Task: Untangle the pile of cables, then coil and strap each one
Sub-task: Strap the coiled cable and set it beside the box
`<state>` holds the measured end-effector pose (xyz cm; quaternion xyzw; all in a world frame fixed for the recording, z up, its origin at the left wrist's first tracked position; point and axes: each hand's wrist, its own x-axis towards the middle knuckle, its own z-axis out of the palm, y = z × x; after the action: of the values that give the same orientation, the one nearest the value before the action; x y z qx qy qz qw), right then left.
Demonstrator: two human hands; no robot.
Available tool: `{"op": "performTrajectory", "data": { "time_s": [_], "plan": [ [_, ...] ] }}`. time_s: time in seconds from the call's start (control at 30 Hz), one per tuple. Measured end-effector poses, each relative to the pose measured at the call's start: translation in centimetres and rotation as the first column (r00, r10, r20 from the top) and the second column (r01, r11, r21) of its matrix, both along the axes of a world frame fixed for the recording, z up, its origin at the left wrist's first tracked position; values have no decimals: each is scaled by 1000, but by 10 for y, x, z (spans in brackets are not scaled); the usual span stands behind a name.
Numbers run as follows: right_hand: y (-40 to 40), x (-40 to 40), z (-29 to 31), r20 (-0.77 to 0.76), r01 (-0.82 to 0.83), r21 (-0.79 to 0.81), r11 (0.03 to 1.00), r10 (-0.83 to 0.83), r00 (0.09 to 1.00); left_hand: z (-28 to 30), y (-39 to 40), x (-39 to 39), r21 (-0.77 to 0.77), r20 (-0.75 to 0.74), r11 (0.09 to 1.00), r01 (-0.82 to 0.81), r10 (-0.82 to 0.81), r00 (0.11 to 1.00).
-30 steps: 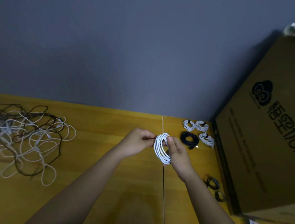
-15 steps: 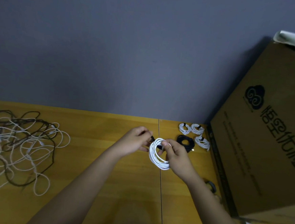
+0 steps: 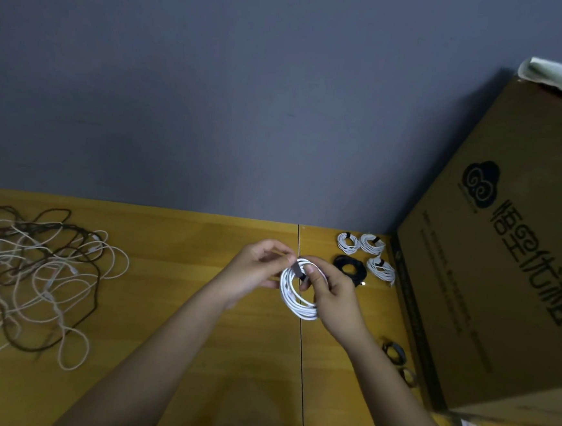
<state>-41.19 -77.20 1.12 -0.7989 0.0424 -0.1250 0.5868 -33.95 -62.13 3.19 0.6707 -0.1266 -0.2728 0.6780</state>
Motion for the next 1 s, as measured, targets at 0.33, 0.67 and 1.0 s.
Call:
{"op": "performTrajectory", "data": {
  "time_s": [0.33,0.67,1.0],
  "plan": [
    [11,-5,5,22,107,-1,994,-107,994,-2,-6,-6,-24,51,999,-27,28,998],
    [16,-17,0,187,73,-278,958,-21,982,-5,-12,-2,-59,133,991,-121,128,983],
    [10,-17,2,281,227,-565,794,-73,957,-11,-13,-3,-49,164,990,-131,137,977]
  ]
}}
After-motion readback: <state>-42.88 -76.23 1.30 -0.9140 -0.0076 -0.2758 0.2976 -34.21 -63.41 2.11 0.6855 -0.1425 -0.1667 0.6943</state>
